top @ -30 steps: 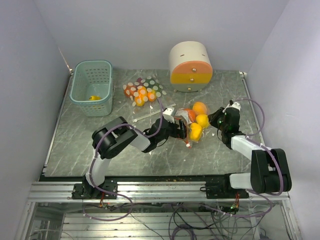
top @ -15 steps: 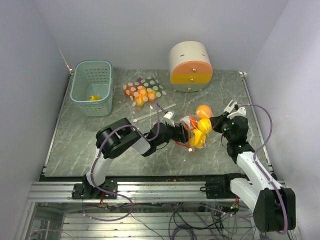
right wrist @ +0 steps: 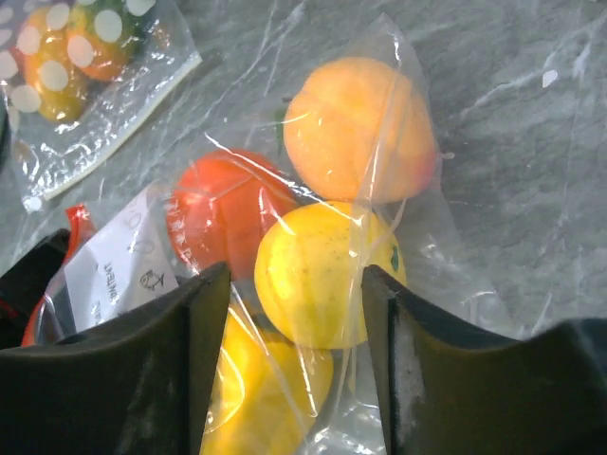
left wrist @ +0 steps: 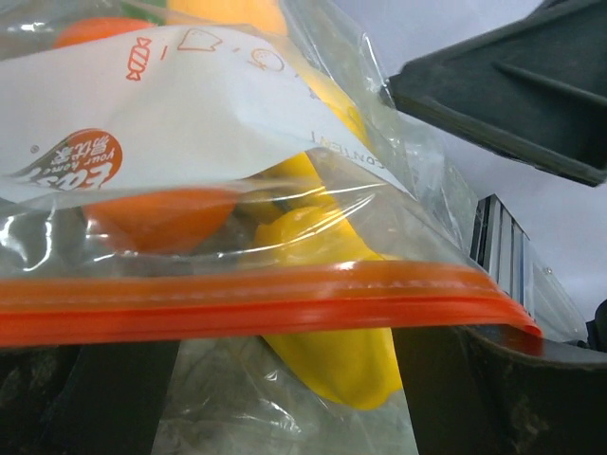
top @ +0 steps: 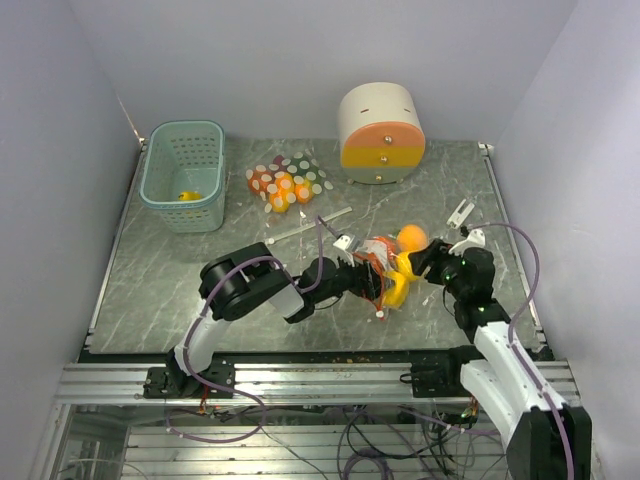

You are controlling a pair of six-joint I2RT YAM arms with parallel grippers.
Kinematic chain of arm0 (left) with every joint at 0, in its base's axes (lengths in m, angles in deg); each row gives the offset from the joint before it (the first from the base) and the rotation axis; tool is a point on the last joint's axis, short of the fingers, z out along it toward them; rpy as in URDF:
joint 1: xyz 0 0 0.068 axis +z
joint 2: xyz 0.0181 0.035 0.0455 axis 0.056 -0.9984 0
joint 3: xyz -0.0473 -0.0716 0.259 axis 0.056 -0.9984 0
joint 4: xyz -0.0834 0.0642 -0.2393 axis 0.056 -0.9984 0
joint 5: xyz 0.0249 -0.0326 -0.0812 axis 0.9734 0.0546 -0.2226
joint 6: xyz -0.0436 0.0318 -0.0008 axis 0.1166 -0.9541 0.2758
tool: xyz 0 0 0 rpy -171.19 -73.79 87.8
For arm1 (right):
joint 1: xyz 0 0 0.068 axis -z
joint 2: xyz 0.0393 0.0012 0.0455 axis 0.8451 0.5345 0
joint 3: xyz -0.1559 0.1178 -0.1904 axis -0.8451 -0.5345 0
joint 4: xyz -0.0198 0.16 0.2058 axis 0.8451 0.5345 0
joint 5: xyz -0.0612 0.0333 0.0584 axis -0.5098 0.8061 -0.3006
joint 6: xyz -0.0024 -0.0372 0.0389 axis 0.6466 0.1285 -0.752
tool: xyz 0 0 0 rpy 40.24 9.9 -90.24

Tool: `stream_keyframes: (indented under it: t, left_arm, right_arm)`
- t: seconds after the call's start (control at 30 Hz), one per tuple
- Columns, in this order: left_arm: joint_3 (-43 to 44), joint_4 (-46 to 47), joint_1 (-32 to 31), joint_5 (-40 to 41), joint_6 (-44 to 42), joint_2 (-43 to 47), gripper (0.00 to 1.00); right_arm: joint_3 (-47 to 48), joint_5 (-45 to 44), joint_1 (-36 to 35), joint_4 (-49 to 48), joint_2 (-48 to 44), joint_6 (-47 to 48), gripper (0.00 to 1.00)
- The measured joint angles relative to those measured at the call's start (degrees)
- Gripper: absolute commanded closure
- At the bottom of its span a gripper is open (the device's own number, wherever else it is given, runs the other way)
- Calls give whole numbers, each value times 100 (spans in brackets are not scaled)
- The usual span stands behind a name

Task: Open the zip-top bag and remove the fake food
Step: Pick up the fake vegetable from the zipper food storage bag.

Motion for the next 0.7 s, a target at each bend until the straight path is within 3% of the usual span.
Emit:
stream_keyframes:
  t: [0.1,0.2,0.5,0.7]
  left_arm:
    - [0,4,11,11,20,-4,3]
    - [-9,24,4,28,55,-7,3]
    - [-92,127,-76,17,101,-11,7]
    - [-96,299,-258,24,120,-146,9]
  right_arm:
    - [-20,61,-7,282,-422,-44,82]
    - [-304,245,-7,271,-605,-258,97]
    - [-1235,892,-28,-179,-367,-975,100]
    - [-1346,1038,-50,-417,63,-1172,100]
